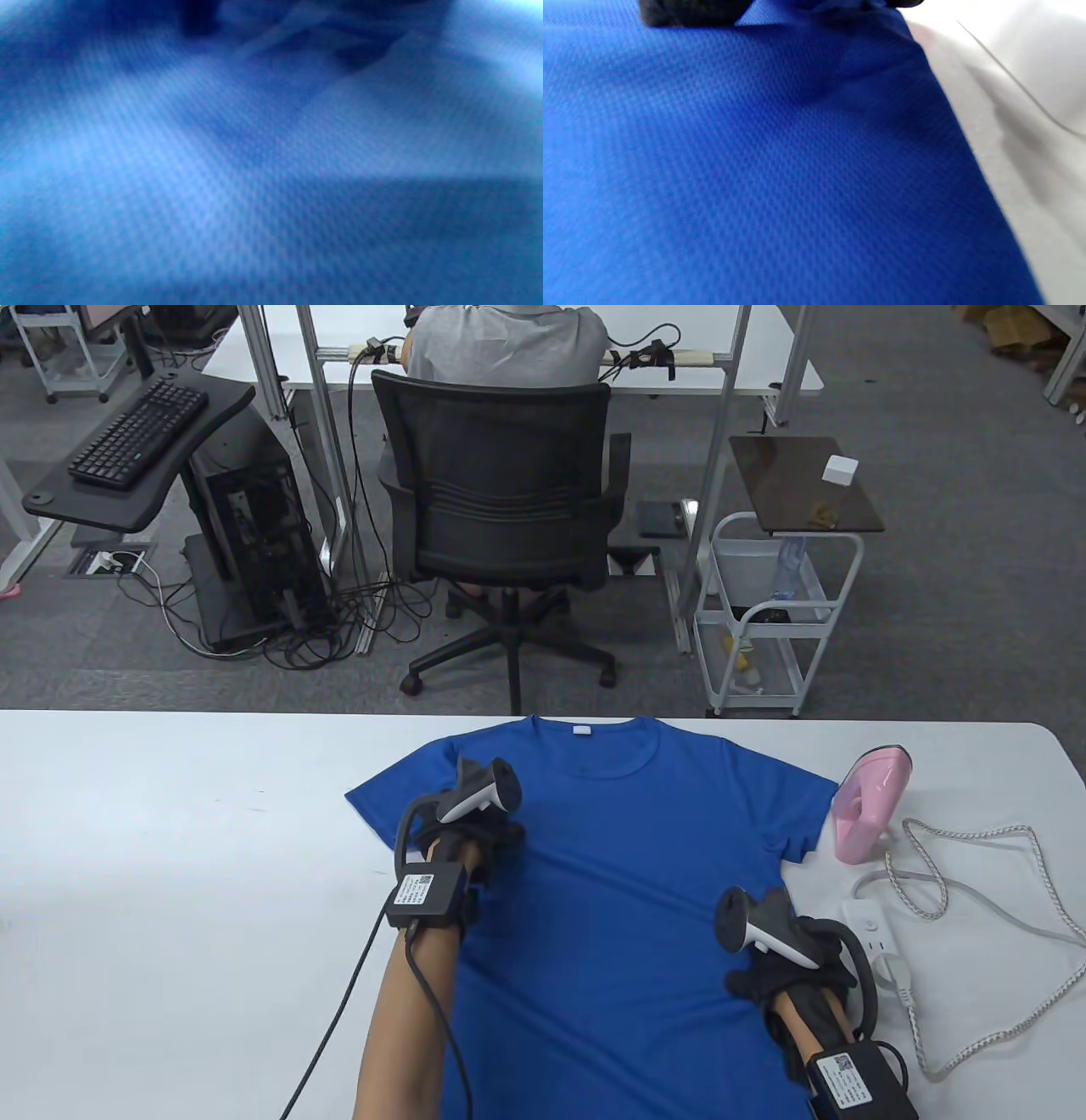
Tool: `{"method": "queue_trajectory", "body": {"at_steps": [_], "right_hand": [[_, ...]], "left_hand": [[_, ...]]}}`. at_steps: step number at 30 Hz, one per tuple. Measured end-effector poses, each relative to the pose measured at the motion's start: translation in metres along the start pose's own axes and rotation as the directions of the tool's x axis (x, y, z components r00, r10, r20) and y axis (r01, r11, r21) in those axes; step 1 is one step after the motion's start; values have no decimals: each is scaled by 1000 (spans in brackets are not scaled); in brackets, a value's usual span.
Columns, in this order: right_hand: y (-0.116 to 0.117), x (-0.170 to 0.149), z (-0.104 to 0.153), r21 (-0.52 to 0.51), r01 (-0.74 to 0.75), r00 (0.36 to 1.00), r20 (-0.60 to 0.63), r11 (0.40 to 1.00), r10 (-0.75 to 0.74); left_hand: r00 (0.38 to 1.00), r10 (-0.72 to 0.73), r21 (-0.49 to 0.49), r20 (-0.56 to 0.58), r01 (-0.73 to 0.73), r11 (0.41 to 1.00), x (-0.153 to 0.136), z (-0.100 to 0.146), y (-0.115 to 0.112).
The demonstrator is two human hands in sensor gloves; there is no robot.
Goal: Iron t-shirt with electric iron on table
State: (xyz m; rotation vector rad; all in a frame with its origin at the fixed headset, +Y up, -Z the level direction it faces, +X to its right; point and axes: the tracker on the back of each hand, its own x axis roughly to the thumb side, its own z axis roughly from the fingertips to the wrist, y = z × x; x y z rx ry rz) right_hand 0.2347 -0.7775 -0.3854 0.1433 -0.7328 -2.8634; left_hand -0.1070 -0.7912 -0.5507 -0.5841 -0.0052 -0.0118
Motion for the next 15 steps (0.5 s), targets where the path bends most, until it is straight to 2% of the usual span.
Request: {"method": "queue_trajectory", "body": {"at_steps": [3,5,8,11,13,15], "right_hand": [[0,-6,-2,7,26,1000,-15,1000,-26],[2,-10,-3,23,17,999,-27,1000,-16],[3,-10,-1,-16,15,1000,-8,1000,-15],[1,-7,2,-66,75,996,47,995,-72],[0,-3,5,-62,82,994,71,995,-77],[1,1,6,-45,52,996,77,998,-48]], "left_hand": [[999,-38,10,10,38,999,1,3,-4],[997,-49,53,54,46,998,-3,13,-7],[991,-63,150,114,46,988,-16,42,-6],[986,-101,224,131,70,972,-34,77,-10],[983,-107,213,148,74,974,-42,97,-21],[974,-136,151,181,109,983,-49,112,-36]]}}
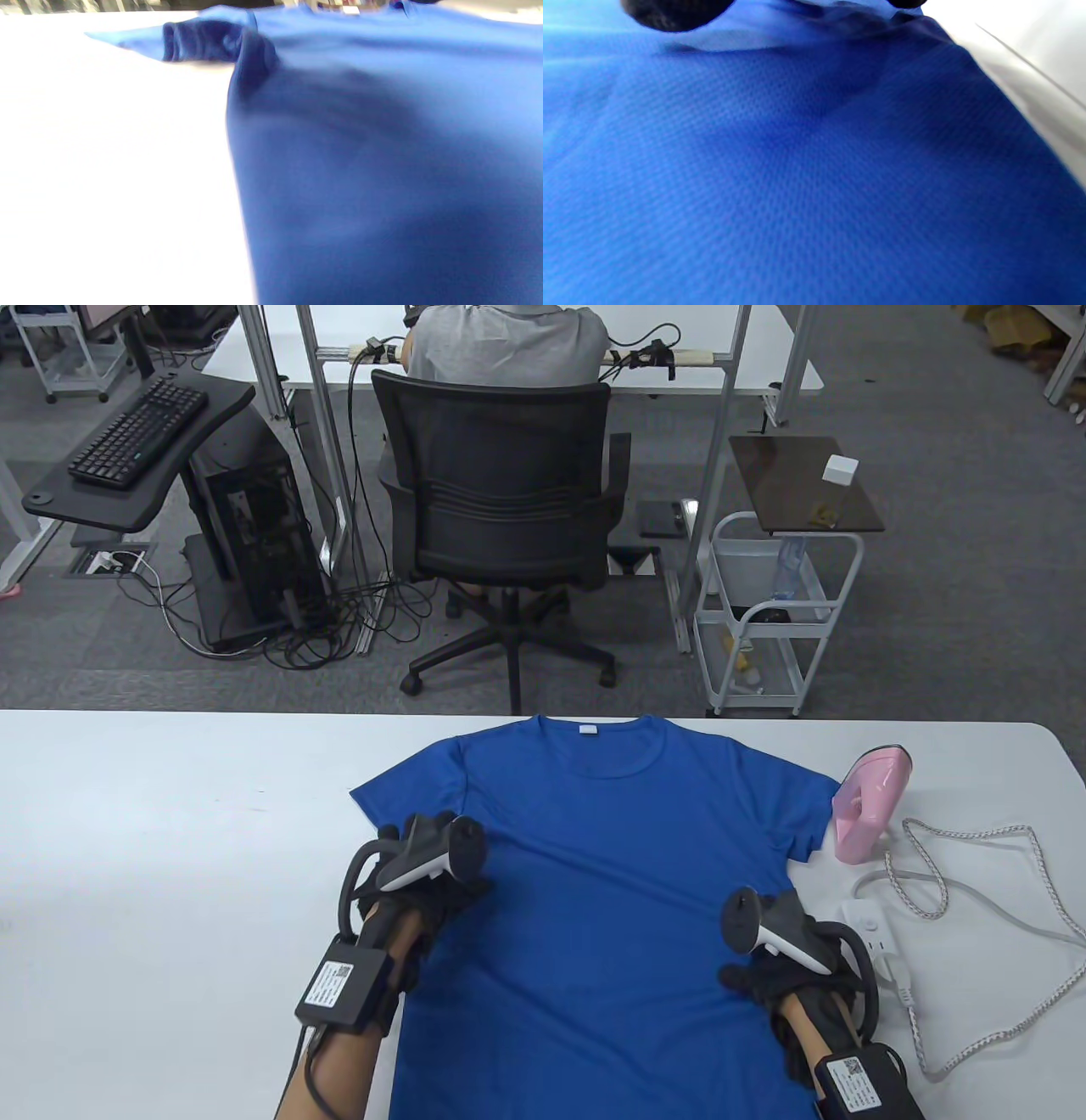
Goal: Iron t-shirt with electric iron on table
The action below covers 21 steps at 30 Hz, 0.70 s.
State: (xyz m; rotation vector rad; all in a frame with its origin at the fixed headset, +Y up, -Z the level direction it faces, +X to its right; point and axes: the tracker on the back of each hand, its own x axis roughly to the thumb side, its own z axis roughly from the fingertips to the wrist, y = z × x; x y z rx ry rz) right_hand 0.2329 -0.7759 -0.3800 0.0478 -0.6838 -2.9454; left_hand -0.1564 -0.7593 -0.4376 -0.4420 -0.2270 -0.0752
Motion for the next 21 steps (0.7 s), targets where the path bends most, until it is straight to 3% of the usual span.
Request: {"method": "queue_trajectory", "body": {"at_steps": [3,7,10,13,18,21], "right_hand": [[5,4,-1,60,-60,998,-16,996,61],[7,3,-1,52,-42,999,-16,998,43],[7,1,0,59,-26,1000,-12,998,26],[6,1,0,68,-26,1000,-8,997,27],[6,1,1,93,-22,1000,13,995,21],[-2,0,5,70,67,997,27,995,-69]], "left_hand": [[996,-87,-80,0,87,993,-4,21,-26],[983,-182,-189,-19,175,966,-14,35,-49],[998,-58,-179,4,58,982,-21,42,-56],[999,-43,-212,13,45,976,-28,45,-60],[998,58,-145,-6,-58,988,-44,45,-60],[999,34,-163,-14,-36,986,-51,43,-67]]}}
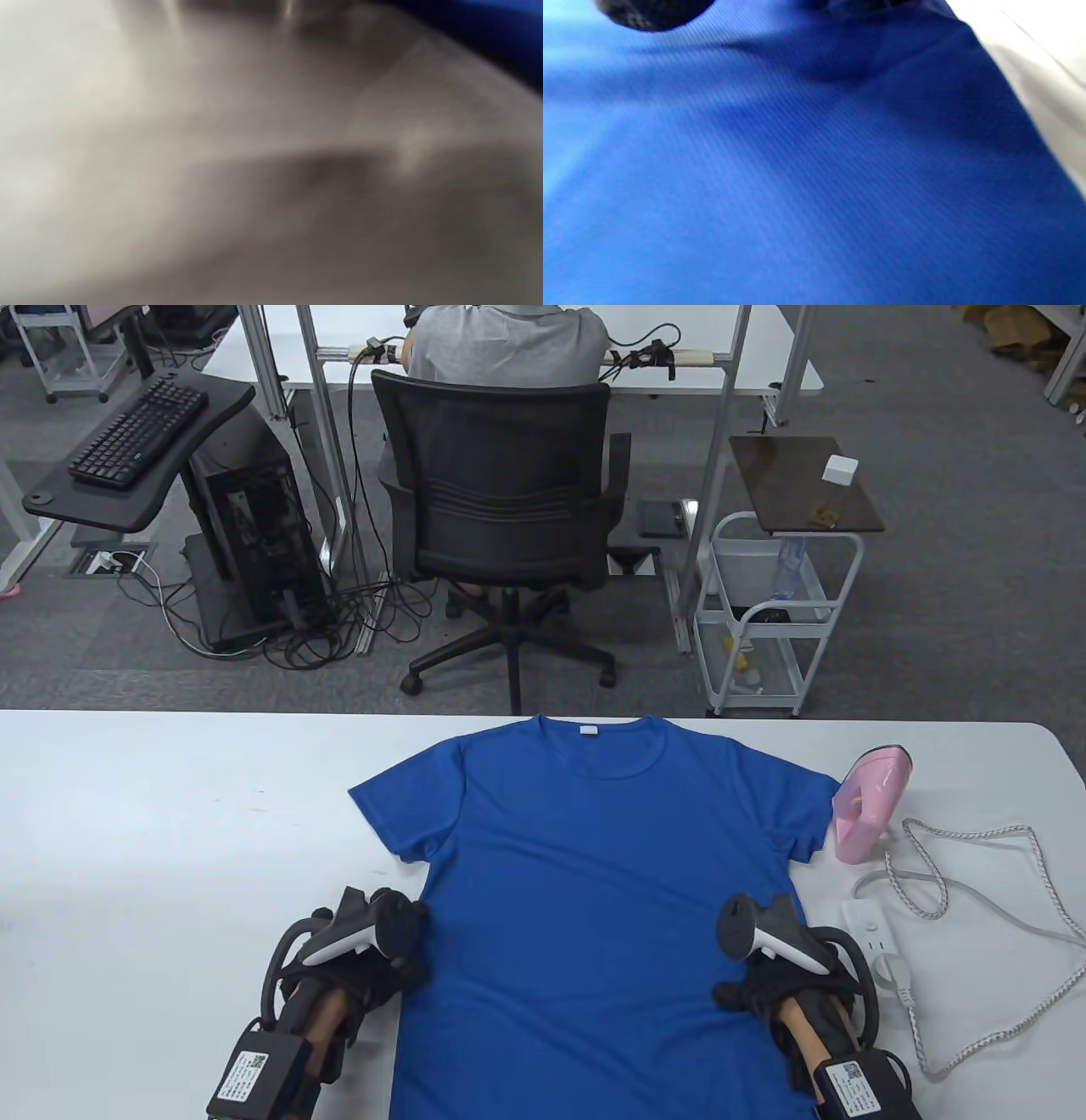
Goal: Iron t-shirt with electric iron on table
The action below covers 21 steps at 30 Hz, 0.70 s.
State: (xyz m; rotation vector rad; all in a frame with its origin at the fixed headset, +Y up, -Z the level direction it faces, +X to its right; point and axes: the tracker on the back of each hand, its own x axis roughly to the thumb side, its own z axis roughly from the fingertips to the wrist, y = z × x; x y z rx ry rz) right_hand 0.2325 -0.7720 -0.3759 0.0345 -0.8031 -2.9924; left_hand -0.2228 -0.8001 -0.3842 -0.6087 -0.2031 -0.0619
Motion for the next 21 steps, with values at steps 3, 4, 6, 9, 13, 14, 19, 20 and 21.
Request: {"method": "queue_trajectory", "body": {"at_steps": [3,4,6,9,13,14,19,20,21], "right_hand": [[-21,-5,10,-188,108,994,7,976,-108],[-32,-11,16,-303,179,982,1,936,-187],[-51,-24,24,-448,269,948,-30,852,-315],[-71,-46,22,-591,315,873,-126,742,-471],[-85,-74,3,-611,261,773,-331,747,-541],[-86,-79,-1,-630,245,748,-361,737,-557],[-88,-101,-30,-676,292,619,-406,677,-672],[-89,-105,-36,-683,317,587,-404,658,-702],[-89,-108,-40,-686,331,560,-410,648,-720]], "left_hand": [[999,36,15,9,-36,999,-3,1,-1],[999,45,12,13,-45,999,-5,0,-3],[998,55,0,22,-55,998,-8,-1,-4],[988,141,-16,67,-140,990,-12,-2,-5],[987,143,-41,73,-141,989,-12,-3,-6],[991,120,-42,66,-117,992,-12,-3,-6],[991,121,-33,58,-119,992,-11,-3,-6],[991,118,-33,60,-117,993,-11,-2,-6],[991,118,-34,60,-116,993,-11,-2,-6]]}}
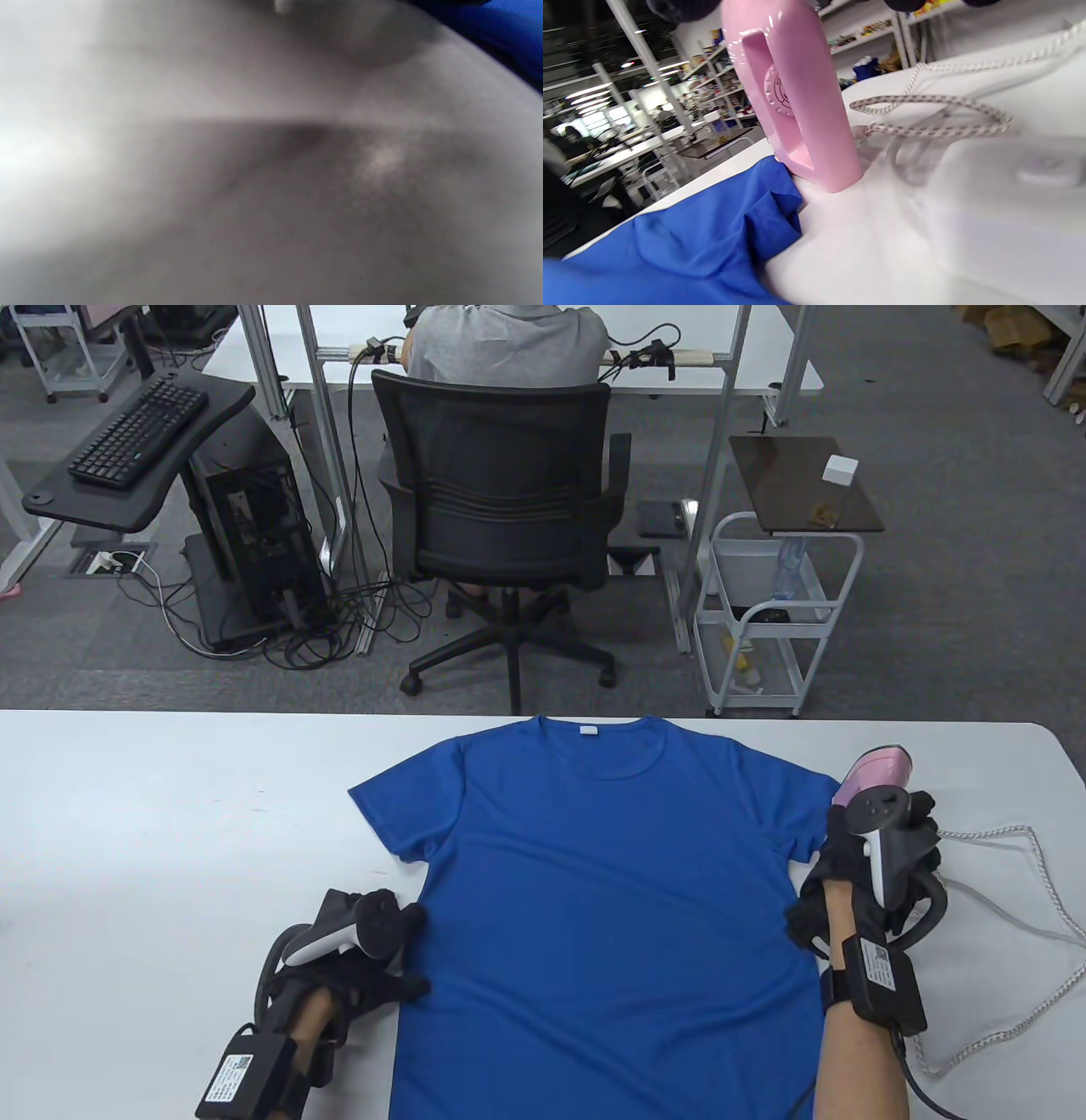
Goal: Iron t-shirt with electric iron on table
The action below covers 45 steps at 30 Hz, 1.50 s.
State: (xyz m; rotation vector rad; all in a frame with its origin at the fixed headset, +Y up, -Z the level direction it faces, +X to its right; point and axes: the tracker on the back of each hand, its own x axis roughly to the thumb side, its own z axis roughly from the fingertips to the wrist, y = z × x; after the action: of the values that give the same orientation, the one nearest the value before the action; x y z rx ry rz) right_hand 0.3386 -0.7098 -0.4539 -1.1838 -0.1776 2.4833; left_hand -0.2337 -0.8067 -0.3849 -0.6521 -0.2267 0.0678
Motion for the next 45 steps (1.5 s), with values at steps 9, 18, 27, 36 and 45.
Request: {"method": "queue_trajectory", "body": {"at_steps": [9,18,27,36,45], "right_hand": [[11,1,-25,-60,28,996,-81,998,-33],[16,-7,-30,-22,191,976,-103,981,-193],[-5,13,-23,-69,262,956,154,963,-249],[-49,49,34,26,187,823,542,982,-171],[-50,57,100,70,-130,620,784,989,26]], "left_hand": [[1000,-10,-8,2,10,1000,0,-1,-1],[1000,-16,-9,1,16,1000,1,0,-1],[1000,-4,-6,7,4,1000,1,0,-1],[999,35,-10,19,-35,999,1,-1,-3],[999,35,7,0,-35,999,2,-2,-5]]}}
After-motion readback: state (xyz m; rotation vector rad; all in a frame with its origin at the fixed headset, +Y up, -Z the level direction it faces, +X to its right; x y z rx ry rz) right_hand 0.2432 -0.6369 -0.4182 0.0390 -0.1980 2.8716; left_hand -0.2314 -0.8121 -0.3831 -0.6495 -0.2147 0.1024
